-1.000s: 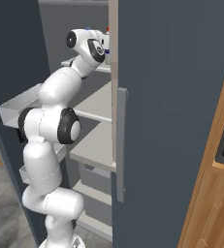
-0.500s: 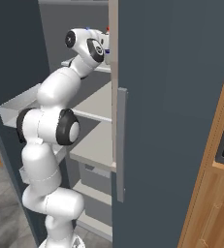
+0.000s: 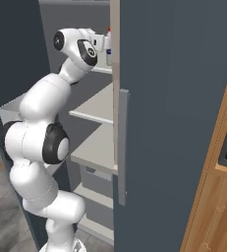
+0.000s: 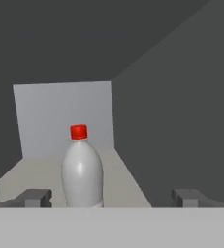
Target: Take the bottled waters from the counter and place them in the freezer to freeze. Close the freezer door after placing the bottles.
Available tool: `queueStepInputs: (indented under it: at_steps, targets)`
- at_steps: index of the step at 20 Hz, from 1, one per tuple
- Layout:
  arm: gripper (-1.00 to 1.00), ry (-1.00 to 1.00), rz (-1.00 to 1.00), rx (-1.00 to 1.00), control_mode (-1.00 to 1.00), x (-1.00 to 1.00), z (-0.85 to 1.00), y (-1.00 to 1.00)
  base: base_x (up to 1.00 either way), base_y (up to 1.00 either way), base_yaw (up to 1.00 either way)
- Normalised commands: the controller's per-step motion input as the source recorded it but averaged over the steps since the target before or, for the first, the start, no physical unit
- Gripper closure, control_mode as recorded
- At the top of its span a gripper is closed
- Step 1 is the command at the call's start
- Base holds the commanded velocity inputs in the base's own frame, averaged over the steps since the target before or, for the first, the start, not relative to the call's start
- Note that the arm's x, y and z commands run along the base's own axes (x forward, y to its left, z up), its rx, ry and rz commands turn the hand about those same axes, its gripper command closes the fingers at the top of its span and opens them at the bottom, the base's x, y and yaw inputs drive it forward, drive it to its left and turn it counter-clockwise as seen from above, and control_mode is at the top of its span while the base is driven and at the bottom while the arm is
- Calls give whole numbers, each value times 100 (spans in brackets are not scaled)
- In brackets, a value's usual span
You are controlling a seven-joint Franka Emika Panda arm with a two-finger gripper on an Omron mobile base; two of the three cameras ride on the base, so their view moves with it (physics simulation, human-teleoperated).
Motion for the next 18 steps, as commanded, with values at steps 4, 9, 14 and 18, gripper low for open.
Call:
queueStepInputs:
  at_steps: [4, 9, 14, 18]
  targets:
    - [-100, 0, 0, 0, -100, -92, 4, 36, 0, 0, 0]
    - [-100, 10, 0, 7, -100, -100, 12, 10, 0, 0, 0]
    - [-100, 22, 0, 16, -100, -100, 1, 0, 0, 0, 0]
    - [-100, 22, 3, 22, -100, -100, -4, -4, 0, 0, 0]
